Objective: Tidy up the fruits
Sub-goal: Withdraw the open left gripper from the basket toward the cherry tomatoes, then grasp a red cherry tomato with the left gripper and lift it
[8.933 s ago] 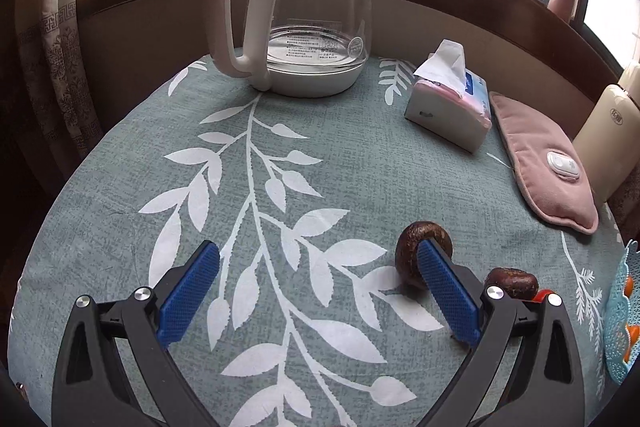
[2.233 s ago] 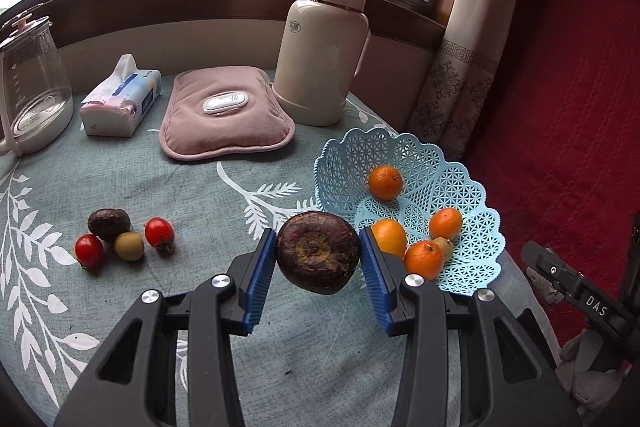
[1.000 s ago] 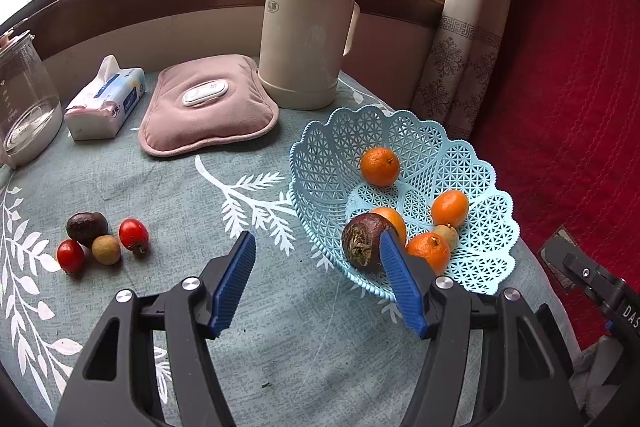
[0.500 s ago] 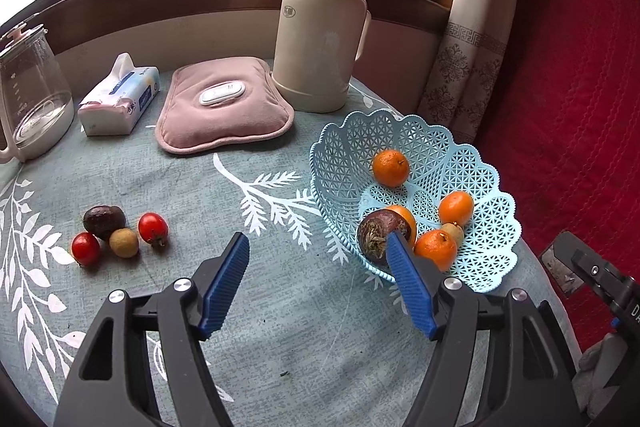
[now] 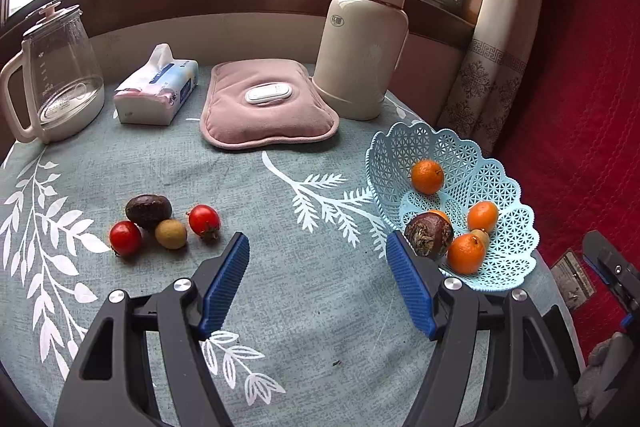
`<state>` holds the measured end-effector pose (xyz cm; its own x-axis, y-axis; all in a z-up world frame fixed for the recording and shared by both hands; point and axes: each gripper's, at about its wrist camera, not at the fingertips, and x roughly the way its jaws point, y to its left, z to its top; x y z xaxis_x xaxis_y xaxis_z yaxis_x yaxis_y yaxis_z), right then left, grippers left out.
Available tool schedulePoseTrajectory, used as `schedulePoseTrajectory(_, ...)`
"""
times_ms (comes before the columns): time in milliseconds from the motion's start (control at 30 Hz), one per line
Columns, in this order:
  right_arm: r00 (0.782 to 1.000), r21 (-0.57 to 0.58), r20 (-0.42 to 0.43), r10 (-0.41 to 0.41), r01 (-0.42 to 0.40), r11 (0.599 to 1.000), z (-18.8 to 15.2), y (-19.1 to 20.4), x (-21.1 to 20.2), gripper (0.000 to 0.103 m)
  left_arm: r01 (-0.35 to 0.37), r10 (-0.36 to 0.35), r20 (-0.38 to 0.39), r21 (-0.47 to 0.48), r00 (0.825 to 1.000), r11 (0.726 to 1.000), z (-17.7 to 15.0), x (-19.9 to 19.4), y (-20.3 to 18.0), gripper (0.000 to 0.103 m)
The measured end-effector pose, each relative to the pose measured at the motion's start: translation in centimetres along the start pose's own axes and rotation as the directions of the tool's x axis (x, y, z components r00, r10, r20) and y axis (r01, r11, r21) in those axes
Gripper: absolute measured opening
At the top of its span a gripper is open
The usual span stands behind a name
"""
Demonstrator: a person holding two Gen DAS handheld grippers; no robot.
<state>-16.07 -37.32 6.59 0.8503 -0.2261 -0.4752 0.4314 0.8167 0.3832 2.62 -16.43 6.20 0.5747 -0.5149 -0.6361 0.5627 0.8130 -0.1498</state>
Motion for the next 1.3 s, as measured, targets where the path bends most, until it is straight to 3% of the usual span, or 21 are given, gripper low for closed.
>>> schedulePoseTrajectory(467, 0.999, 0.034, -0.038, 0.021, -0.019, 0.999, 0.1, 1.2, 0.4, 0.094, -0.065, 0.066, 0.024, -0.070, 0.998, 0.995, -0.1, -1.5, 4.7, 0.071)
schedulePoseTrajectory(900, 0.999, 0.009, 0.053, 0.012, -0.012, 1.000, 0.6, 4.2, -0.9, 0.100, -0.160, 0.170, 0.033, -0.196, 0.985, 0.967, -0.1, -2.7, 12.4, 0.071)
schedulePoseTrajectory(1067, 0.997, 0.029, 0.052, 0.060, -0.062, 0.998, 0.7, 4.7, -0.5, 0.100, -0.181, 0.191, 0.025, -0.221, 0.981, 0.958, 0.0, -2.4, 14.2, 0.071)
schedulePoseTrajectory(1300, 0.989, -0.008, -0.023, 0.149, -0.149, 0.989, 0.1, 6.3, 0.8, 0.100, -0.194, 0.197, -0.009, -0.214, 0.980, 0.957, -0.5, -0.9, 15.1, 0.071)
